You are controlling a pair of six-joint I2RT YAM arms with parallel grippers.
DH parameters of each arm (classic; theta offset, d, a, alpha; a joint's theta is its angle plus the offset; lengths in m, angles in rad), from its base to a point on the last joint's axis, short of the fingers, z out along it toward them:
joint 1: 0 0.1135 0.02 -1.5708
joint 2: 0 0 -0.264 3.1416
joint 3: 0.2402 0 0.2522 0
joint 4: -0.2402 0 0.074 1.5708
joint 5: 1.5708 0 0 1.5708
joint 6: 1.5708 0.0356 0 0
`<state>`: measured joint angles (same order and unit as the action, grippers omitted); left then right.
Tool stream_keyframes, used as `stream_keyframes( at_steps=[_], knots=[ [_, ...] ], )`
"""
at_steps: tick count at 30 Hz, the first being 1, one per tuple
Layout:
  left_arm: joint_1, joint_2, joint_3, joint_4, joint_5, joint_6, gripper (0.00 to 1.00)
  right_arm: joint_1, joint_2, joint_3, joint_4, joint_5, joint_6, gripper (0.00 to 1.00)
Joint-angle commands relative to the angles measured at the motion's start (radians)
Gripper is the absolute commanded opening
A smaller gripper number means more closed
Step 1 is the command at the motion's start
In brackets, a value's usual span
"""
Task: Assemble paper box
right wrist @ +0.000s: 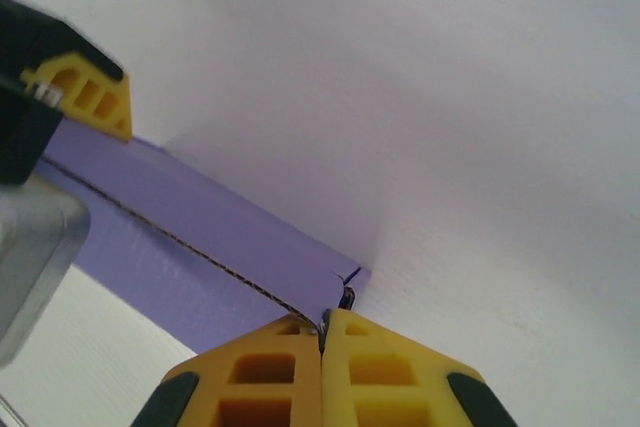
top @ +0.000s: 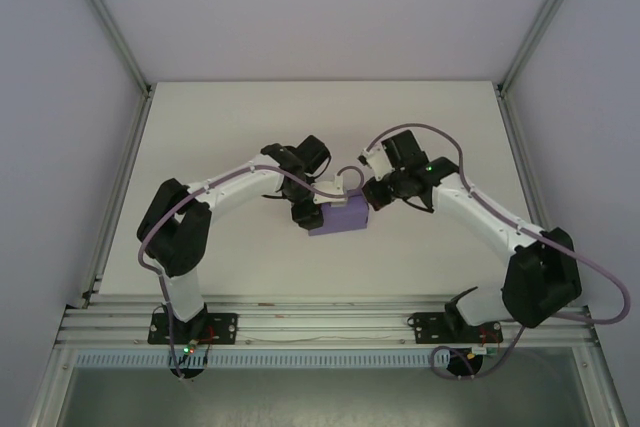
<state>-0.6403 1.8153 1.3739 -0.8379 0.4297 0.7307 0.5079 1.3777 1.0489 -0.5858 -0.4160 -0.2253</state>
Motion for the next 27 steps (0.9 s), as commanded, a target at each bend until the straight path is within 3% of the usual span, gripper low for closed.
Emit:
stream_keyframes(
  at_steps=[1, 6, 17, 23, 27],
  knots=[
    [0.0, 0.015, 0.018, 0.0, -0.006, -0.016, 0.5, 0.027, -0.053, -0.036, 0.091, 0.061, 0.254, 0.03],
    [-0.001, 0.021, 0.025, 0.005, -0.007, -0.022, 0.5, 0.043, -0.074, -0.102, 0.171, 0.114, 0.384, 0.0],
    [-0.002, 0.027, 0.02, 0.009, -0.014, -0.028, 0.49, 0.043, -0.035, -0.033, 0.088, 0.167, 0.55, 0.0],
    [-0.002, 0.027, 0.016, 0.011, -0.019, -0.026, 0.49, 0.043, 0.018, 0.039, -0.006, 0.175, 0.521, 0.0],
    [-0.003, 0.022, 0.011, 0.022, -0.017, -0.024, 0.49, 0.043, 0.011, -0.002, 0.022, 0.168, 0.469, 0.0]
  ],
)
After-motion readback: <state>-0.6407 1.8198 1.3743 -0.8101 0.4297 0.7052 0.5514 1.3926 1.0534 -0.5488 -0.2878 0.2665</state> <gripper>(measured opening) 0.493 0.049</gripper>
